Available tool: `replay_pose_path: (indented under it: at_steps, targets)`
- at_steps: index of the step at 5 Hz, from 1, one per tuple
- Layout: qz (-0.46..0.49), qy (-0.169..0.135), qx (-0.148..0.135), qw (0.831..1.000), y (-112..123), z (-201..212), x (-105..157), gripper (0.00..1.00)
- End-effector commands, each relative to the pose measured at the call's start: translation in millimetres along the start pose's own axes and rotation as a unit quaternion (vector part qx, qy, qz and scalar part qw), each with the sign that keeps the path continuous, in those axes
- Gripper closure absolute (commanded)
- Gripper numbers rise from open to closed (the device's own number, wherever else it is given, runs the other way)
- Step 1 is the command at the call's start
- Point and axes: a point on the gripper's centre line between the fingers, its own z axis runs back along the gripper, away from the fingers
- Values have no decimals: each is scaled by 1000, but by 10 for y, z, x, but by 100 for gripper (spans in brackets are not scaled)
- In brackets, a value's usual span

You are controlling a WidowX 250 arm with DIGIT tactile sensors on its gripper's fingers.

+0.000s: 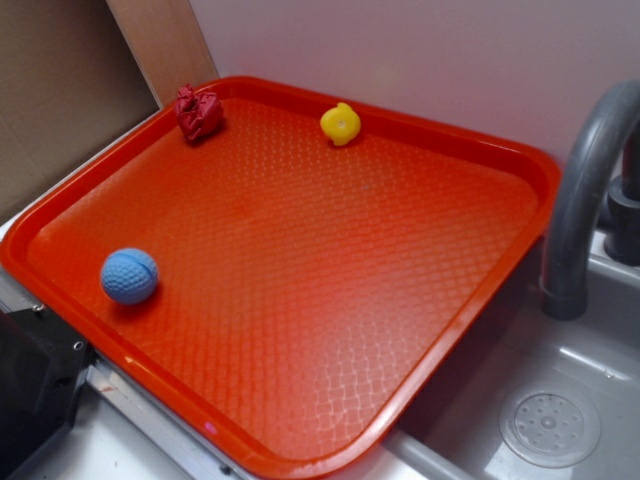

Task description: Grab the blue ball.

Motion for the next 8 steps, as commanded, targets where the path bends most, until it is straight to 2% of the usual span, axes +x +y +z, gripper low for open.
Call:
replay_pose_path:
  at_steps: [1,2,3,4,5,6,7,8]
  targets:
    - [0,0,0,1000,0,0,0,0]
    - [2,23,7,1000,98,-505,57,0]
    - [-16,21,4,1000,91,-1007,56,0]
    - [-48,30,7,998,107,-1495,41,0]
    - [-75,20,-31,996,44,-1749,7,0]
    - [-116,30,-47,992,-97,-1902,-59,0]
    - [-140,30,-4,990,-95,-2027,-47,50]
    - [-146,32,20,989,-10,-2101,16,100]
